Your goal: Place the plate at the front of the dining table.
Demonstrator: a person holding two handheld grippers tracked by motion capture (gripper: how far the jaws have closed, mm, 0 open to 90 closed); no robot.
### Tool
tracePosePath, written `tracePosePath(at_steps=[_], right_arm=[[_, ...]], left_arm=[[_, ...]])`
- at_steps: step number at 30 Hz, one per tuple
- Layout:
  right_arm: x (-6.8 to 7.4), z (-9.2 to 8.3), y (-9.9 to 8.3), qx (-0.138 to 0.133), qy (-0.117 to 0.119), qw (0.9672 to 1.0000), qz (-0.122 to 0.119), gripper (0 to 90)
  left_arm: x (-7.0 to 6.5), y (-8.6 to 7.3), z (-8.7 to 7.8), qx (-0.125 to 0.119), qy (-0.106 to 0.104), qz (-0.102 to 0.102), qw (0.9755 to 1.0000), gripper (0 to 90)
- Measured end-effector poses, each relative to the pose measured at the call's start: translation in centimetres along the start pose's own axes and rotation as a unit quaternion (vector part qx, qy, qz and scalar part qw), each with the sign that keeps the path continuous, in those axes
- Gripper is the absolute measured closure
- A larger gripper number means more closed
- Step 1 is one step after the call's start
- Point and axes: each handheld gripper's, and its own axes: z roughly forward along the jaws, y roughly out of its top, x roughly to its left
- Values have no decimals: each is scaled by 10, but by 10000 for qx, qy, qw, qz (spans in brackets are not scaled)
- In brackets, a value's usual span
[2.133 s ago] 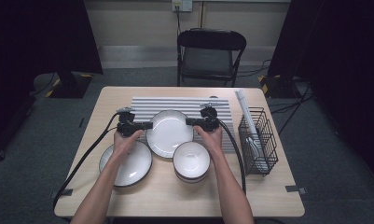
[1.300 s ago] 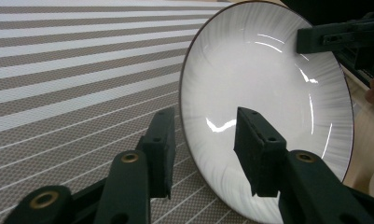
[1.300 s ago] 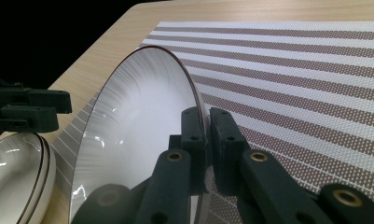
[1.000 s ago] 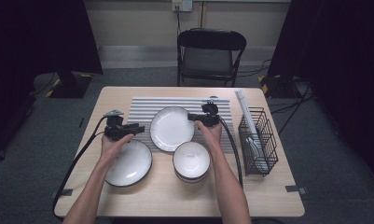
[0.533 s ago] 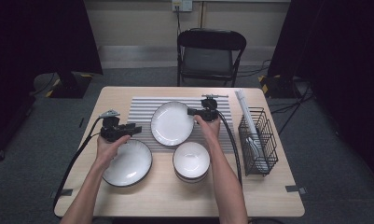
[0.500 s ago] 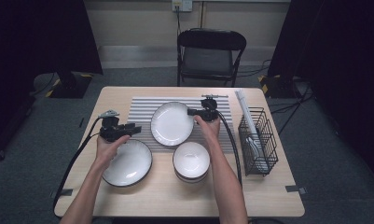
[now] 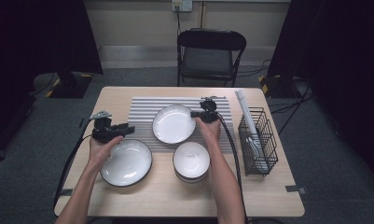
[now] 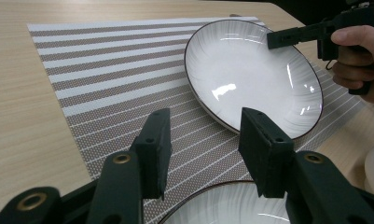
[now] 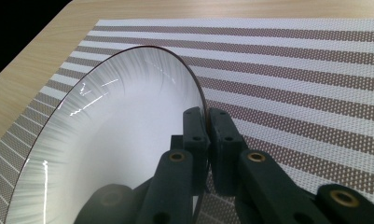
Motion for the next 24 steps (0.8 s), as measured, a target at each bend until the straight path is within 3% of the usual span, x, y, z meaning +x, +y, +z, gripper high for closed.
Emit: tracePosePath(at_steps=[10,13,15,18,24], right_arm=[[-4,4,-2,113,-253,9995,-163,868],[-4,8,-4,229,-459,9983,-279,865],[-4,7,-5,147,-476,9985,-230,867],[2,7,-5,210,-659,9964,-492,860],[3,6,-7,198,-647,9966,-479,819]], left_arm=[[1,-4,0,18,6,7,10000,539],[1,-4,-2,4,28,-7,10000,539],[3,-4,-4,-21,25,-21,10000,539],[4,-5,-5,-9,65,-24,10000,538],[5,-9,-7,4,128,-9,9999,528]])
